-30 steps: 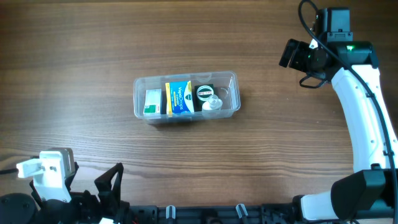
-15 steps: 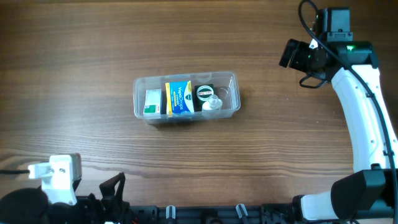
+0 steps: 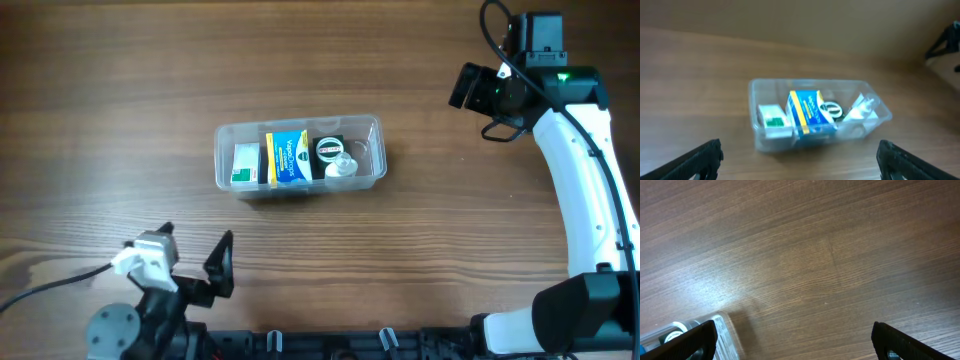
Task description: Pack container
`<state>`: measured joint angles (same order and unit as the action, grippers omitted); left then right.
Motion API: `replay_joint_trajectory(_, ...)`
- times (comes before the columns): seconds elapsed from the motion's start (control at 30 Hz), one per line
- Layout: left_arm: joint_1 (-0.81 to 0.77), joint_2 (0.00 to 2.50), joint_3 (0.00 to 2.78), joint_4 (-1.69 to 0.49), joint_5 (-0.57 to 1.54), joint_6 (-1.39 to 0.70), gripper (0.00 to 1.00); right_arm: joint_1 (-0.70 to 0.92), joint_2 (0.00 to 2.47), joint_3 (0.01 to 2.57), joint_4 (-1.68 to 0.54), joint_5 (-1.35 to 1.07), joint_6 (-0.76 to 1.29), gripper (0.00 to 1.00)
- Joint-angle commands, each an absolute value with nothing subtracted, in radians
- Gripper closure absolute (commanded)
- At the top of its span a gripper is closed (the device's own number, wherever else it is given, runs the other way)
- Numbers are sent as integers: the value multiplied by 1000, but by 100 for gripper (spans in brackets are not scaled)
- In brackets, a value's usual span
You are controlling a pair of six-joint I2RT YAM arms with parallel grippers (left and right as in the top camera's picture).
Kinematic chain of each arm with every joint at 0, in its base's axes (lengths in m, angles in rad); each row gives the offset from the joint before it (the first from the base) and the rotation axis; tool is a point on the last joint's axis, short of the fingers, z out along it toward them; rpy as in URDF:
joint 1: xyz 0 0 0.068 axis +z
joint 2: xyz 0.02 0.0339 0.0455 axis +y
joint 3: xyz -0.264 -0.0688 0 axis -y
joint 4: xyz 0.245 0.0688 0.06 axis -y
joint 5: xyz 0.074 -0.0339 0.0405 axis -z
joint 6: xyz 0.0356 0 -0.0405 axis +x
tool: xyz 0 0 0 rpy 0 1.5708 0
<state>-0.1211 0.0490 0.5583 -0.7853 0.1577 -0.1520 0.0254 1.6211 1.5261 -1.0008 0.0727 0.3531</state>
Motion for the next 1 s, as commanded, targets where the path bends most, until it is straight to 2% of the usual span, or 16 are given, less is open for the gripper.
replay_joint_trajectory(0.0,-113,13,438,-663,214,-80,0,27,1631,1525,-998,89,342,0)
replay_joint_trajectory(0.17,-99,12,322,-507,251,12,0,27,1631,1525,-998,89,342,0)
replay_joint_trajectory(0.4,-28,3,265,-466,255,16,0,27,1631,1525,-998,89,342,0)
replay_joint_trajectory(0.67,-15,3,168,-312,275,15,0,27,1631,1525,-998,89,342,0)
replay_joint_trajectory(0.97,15,3,147,-276,280,20,0,27,1631,1525,-998,89,342,0)
